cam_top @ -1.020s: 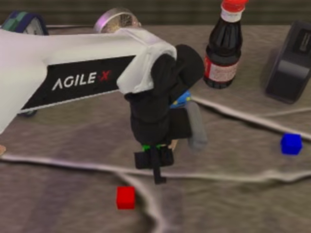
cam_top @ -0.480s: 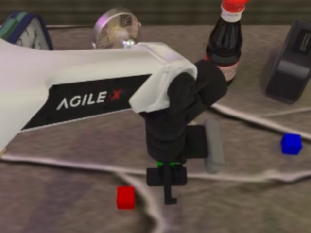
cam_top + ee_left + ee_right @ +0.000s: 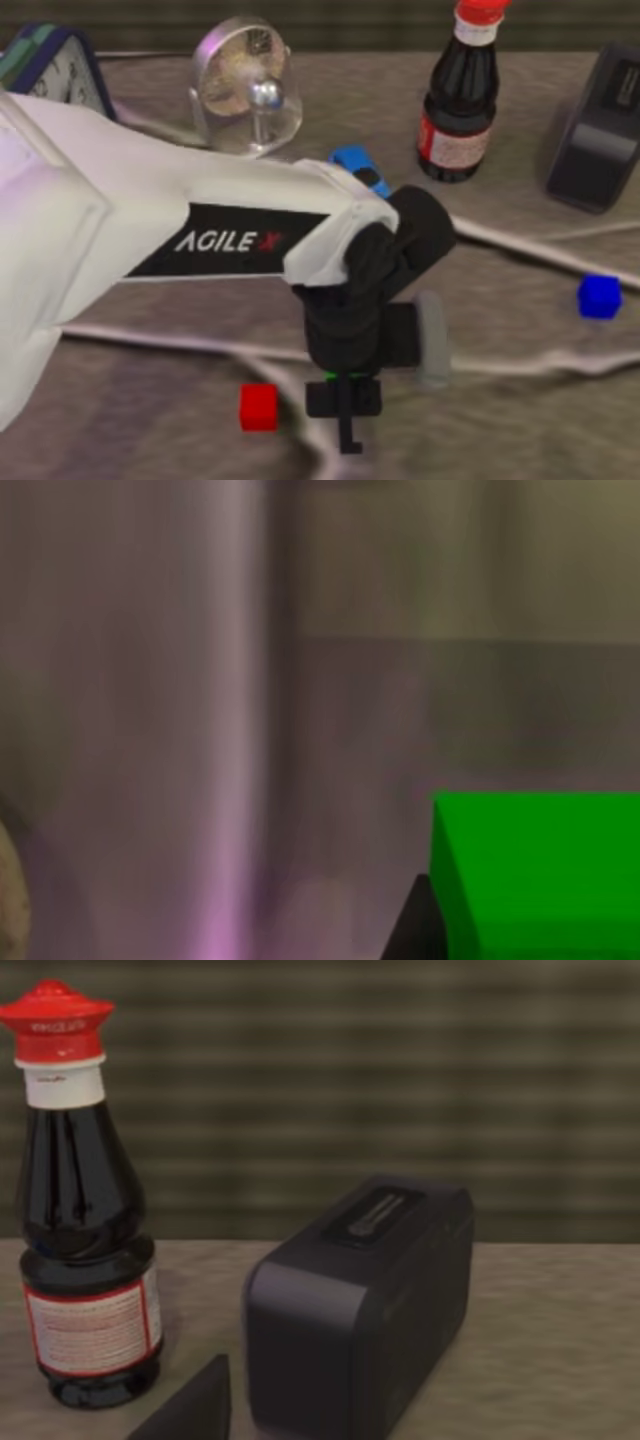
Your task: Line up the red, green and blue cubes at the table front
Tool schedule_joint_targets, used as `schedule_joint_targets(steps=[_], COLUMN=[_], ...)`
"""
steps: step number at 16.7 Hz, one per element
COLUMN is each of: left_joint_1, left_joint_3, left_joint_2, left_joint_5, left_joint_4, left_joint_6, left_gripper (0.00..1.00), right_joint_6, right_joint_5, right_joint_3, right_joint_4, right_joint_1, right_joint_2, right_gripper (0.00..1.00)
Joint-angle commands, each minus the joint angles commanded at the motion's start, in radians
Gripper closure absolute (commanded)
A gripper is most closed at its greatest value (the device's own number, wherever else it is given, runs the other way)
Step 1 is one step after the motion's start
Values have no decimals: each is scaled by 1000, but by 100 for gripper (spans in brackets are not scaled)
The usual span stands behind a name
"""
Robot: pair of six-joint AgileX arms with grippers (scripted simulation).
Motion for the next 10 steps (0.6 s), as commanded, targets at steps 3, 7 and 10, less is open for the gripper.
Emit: schedule_joint_targets(steps=[3,7,10], left_joint_1=[-1,-1,-1], left_joint_3=[-5,-5,-5], left_joint_2=[5,5,5], left_joint_5=[0,0,0], left_joint_4=[7,7,7], left_joint_6=[0,0,0], left_gripper=[100,77,55], right_joint_6=[0,0,0], right_joint_5=[0,0,0], right_joint_3=[0,0,0], right_joint_4=[0,0,0], right_joint_1=[0,0,0], right_joint_2=[0,0,0], right_gripper=[0,0,0])
